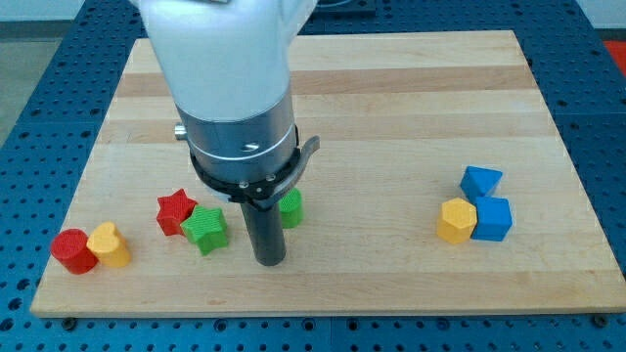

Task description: Place green circle right diagonally towards red star

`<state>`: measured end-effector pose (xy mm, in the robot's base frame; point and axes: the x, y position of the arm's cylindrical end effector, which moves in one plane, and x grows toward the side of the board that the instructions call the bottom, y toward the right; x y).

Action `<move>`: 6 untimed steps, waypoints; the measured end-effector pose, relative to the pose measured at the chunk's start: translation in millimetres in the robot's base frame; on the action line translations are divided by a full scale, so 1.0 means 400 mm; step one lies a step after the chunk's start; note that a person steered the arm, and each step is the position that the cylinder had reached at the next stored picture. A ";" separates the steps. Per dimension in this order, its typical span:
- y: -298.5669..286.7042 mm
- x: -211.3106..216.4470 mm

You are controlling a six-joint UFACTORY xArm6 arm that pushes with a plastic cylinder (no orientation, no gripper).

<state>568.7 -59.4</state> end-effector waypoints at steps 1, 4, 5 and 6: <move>0.064 -0.013; 0.067 -0.174; 0.067 -0.174; 0.064 -0.174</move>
<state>499.0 -33.8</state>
